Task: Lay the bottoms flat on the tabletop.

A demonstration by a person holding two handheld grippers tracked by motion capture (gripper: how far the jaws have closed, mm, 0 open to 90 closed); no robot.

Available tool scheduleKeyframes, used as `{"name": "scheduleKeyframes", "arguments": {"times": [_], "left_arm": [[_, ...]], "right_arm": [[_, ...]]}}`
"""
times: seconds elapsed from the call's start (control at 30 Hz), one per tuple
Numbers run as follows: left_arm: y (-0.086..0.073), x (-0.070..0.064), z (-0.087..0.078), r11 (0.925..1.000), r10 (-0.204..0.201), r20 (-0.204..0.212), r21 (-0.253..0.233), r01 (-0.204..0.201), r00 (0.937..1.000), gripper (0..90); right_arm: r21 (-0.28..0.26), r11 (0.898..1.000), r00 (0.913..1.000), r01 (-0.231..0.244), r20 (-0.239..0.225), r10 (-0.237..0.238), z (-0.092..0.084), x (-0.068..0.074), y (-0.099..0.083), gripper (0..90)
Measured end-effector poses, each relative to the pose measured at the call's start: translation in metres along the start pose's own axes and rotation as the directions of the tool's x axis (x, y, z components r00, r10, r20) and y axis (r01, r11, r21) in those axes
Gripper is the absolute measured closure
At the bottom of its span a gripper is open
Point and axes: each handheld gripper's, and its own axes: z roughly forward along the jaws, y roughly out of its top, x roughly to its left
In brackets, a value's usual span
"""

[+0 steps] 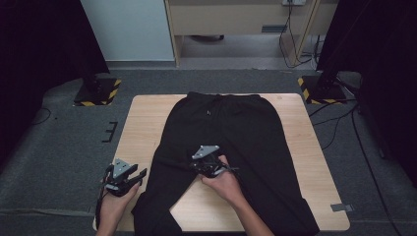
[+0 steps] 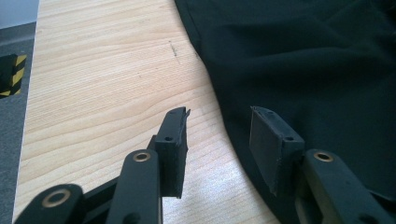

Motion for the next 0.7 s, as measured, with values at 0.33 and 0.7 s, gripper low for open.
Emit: {"name": "scheduleKeyframes", "arguments": {"times": [0.33, 0.7], "left_arm": [[0.011, -0.012, 0.011, 0.9994, 0.031, 0.024, 0.013, -0.031, 0.9992, 55.1], [0.026, -0.040, 0.047, 0.9936, 0.075, 0.159, 0.073, -0.087, 0.9844, 51.5]], "right_arm": [[0.018, 0.999, 0.9978, -0.050, 0.045, 0.049, -0.036, -0.014, -0.045, 88.4], [0.060, 0.997, 0.9979, -0.039, 0.053, 0.036, -0.036, -0.019, -0.056, 88.4]]}}
